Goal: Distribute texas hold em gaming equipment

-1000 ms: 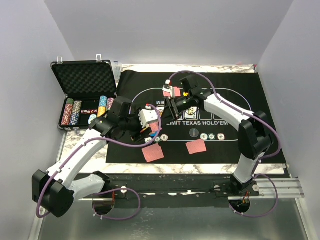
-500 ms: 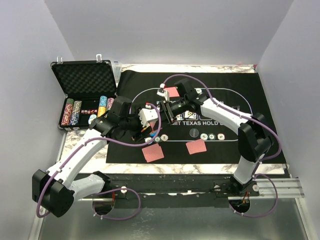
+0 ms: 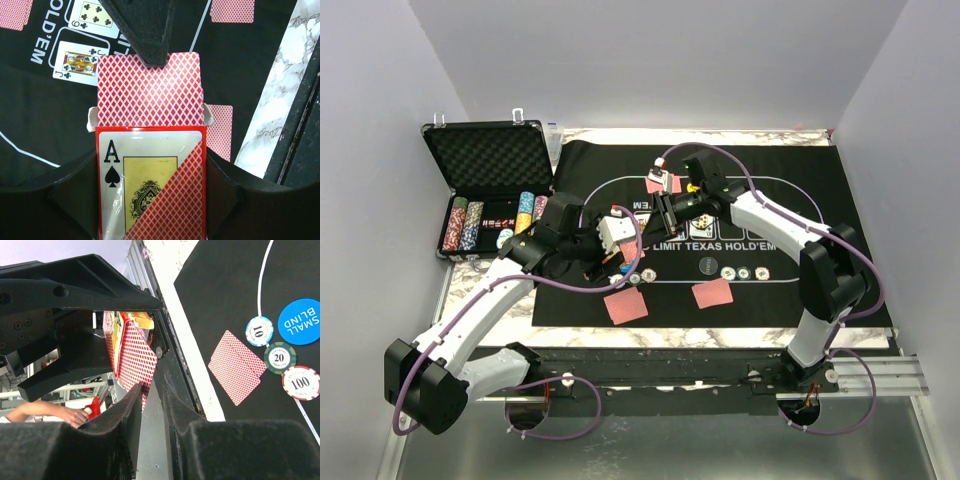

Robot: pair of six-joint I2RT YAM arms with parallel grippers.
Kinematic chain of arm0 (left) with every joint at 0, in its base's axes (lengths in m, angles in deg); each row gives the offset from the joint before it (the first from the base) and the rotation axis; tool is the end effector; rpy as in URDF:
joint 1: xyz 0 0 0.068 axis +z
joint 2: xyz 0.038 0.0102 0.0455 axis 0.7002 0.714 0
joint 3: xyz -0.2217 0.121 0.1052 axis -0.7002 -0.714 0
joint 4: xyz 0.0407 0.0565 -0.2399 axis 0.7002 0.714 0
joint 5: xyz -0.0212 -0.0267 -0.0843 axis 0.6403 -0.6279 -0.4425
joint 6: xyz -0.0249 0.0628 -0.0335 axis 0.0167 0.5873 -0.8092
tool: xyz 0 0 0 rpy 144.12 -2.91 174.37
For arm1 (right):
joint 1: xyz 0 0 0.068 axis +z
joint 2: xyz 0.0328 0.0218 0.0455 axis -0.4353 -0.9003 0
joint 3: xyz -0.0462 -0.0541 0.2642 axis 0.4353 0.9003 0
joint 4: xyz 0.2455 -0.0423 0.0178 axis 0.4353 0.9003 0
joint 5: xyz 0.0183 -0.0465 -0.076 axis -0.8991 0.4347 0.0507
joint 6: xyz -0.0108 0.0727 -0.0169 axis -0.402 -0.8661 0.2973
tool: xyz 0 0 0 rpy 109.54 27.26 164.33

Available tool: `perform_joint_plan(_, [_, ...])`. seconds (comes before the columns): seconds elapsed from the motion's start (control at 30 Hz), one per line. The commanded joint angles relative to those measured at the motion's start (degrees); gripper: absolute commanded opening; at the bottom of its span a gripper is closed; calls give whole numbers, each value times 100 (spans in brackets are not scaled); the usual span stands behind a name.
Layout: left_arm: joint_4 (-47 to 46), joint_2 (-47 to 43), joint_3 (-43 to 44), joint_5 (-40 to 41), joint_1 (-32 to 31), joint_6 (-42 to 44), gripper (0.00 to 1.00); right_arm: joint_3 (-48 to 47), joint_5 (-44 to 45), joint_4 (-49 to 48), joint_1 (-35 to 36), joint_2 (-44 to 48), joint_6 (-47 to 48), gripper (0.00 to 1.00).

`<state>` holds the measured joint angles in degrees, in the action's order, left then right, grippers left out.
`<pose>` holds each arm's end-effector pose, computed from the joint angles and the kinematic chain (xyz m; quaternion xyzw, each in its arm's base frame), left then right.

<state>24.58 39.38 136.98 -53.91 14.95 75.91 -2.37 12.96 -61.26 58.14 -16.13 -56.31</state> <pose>0.1877 -0.1409 0.2812 0.5385 0.7152 -0.2165 0.3895 0.2980 0.2537 0.2571 -0.2426 0.7878 0.5618 0.0697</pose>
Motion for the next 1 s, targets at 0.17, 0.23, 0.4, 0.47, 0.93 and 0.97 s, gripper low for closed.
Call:
perform_joint_plan(0.17, [-183, -116, -17, -40, -12, -22, 0, 318, -555, -714, -61, 165, -718, 58])
perform_joint_plan(0.23, [-189, -80, 18, -54, -12, -19, 0, 313, -567, -844, -29, 119, -840, 64])
perform_joint_plan(0.4, [-197, 31, 158, -131, -20, -78, 0, 182, -372, -799, 192, -115, -796, 62])
perform_joint_plan(0.47, [-205, 53, 196, -144, -21, -88, 0, 211, -373, -954, 202, -221, -952, 56])
perform_joint_plan(0.93, [-226, -122, -6, -5, 18, -109, 0, 450, -366, -408, -136, -98, -635, 20])
perform_joint_plan(0.97, [-234, -117, -14, -2, 17, -105, 0, 443, -394, -395, -146, -76, -612, 17])
